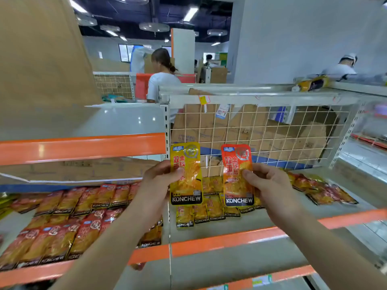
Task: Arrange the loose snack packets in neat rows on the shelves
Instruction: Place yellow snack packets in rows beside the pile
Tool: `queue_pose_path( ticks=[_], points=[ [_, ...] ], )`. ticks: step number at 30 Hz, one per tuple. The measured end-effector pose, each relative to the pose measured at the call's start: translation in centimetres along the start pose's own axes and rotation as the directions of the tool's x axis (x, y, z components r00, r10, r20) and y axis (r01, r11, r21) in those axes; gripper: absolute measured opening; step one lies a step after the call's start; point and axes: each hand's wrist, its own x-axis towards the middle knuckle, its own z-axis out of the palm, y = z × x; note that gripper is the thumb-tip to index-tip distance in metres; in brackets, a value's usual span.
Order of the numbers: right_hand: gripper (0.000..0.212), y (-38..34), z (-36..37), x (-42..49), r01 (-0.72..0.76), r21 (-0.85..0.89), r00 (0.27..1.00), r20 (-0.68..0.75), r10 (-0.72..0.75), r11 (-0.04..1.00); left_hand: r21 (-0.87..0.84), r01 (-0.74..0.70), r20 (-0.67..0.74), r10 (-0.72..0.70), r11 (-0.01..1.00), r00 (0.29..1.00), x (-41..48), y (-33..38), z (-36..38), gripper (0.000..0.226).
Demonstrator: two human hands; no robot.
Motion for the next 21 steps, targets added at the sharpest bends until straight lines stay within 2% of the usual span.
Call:
queue_pose_path(
  ticks=[5, 10, 13, 17, 21],
  points=[
    [0.014, -2.1, -3.8, 1.2, 0.061, 0.067, 0.998, 0.008, -0.061, 0.996, -0.031, -0.116, 0.056, 0.118, 0.993, 0.991, -0.9, 0.9, 5.5, 0.018],
    [0.020, -4.3, -6.7, 2.5, 0.137, 0.116, 0.989, 0.041, -0.143, 0.984, 0.057, -0.242, 0.053, 0.239, 0.969, 0.970, -1.1, 2.2, 9.4, 0.015],
    [0.012, -5.6, -8.0, 3.4, 0.165, 0.170, 0.983, 0.047, -0.176, 0.971, 0.096, -0.285, 0.055, 0.281, 0.954, 0.958, -1.1, 2.8, 10.9, 0.030],
    [0.028, -7.0, -9.0, 4.1, 0.207, 0.219, 0.972, 0.063, -0.225, 0.954, 0.149, -0.354, 0.023, 0.355, 0.923, 0.935, -1.1, 3.5, 11.9, 0.024],
    [0.026, -7.4, -9.3, 4.4, 0.219, 0.266, 0.968, 0.065, -0.244, 0.939, 0.173, -0.361, 0.001, 0.366, 0.916, 0.931, -0.9, 3.5, 11.8, 0.018]
  ],
)
